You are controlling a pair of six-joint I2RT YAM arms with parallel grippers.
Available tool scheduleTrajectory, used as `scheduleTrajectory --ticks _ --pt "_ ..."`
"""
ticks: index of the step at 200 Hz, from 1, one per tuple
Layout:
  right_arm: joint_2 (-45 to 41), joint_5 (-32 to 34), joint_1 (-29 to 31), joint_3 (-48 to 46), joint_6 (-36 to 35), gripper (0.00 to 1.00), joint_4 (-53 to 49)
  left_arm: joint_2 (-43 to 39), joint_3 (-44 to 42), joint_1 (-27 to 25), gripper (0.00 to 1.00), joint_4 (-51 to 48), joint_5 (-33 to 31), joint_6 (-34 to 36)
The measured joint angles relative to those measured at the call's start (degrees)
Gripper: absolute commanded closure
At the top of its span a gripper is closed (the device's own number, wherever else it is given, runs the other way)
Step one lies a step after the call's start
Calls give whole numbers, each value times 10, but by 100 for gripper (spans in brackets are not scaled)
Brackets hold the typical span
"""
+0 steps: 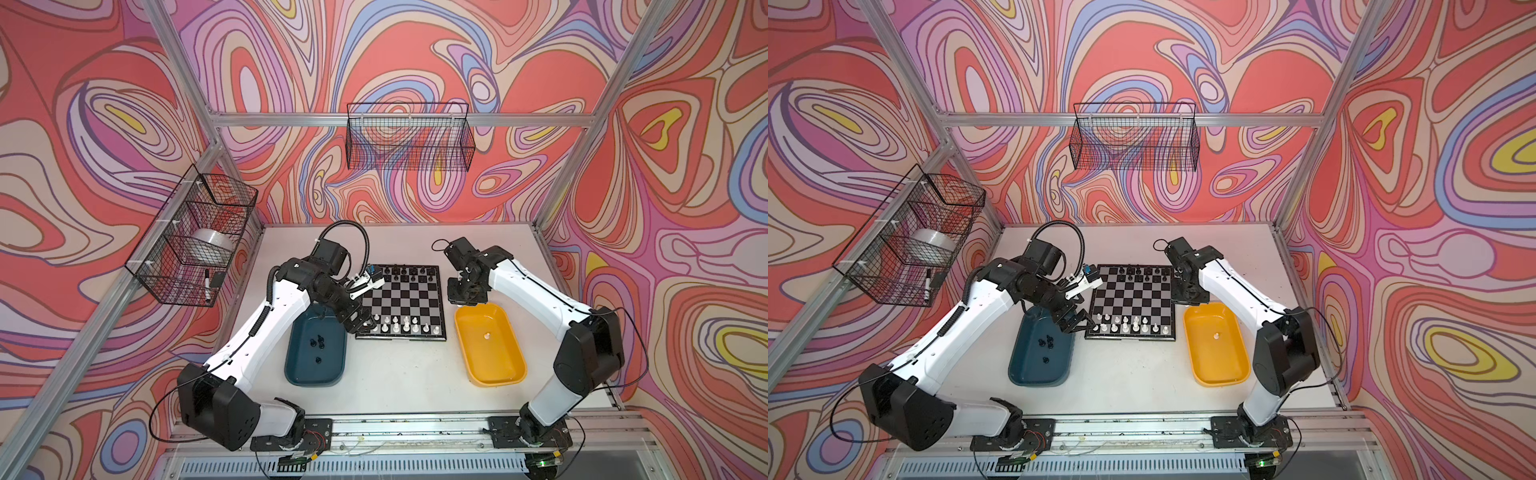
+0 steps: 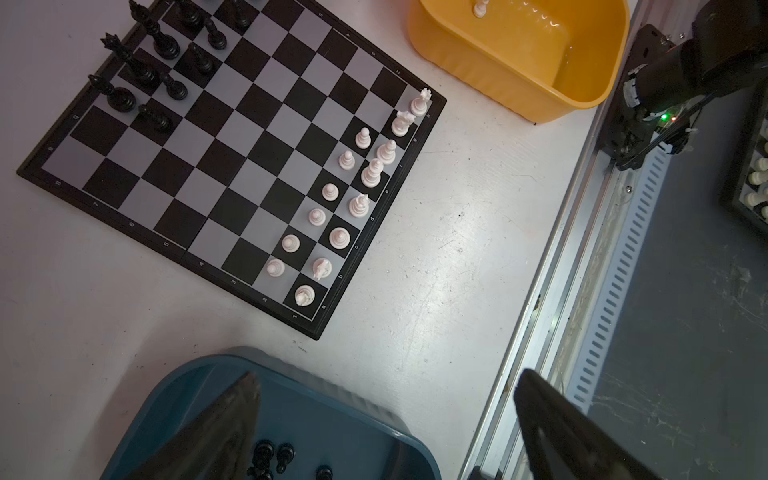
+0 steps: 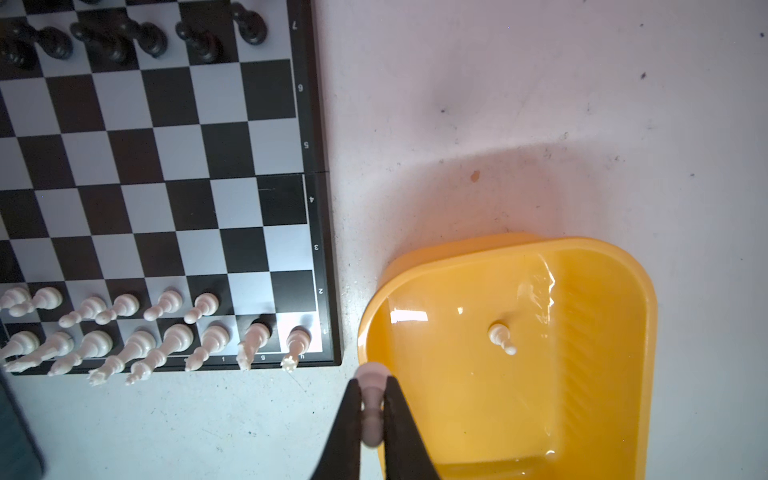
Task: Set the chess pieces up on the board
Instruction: 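Carry the white pawn with the right gripper over the board's nearest row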
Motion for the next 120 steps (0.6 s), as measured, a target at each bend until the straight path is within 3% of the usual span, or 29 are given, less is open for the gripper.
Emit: scheduleTrajectory --ticks 120 --pt "93 -26 70 37 12 89 27 -8 -4 9 4 7 17 -4"
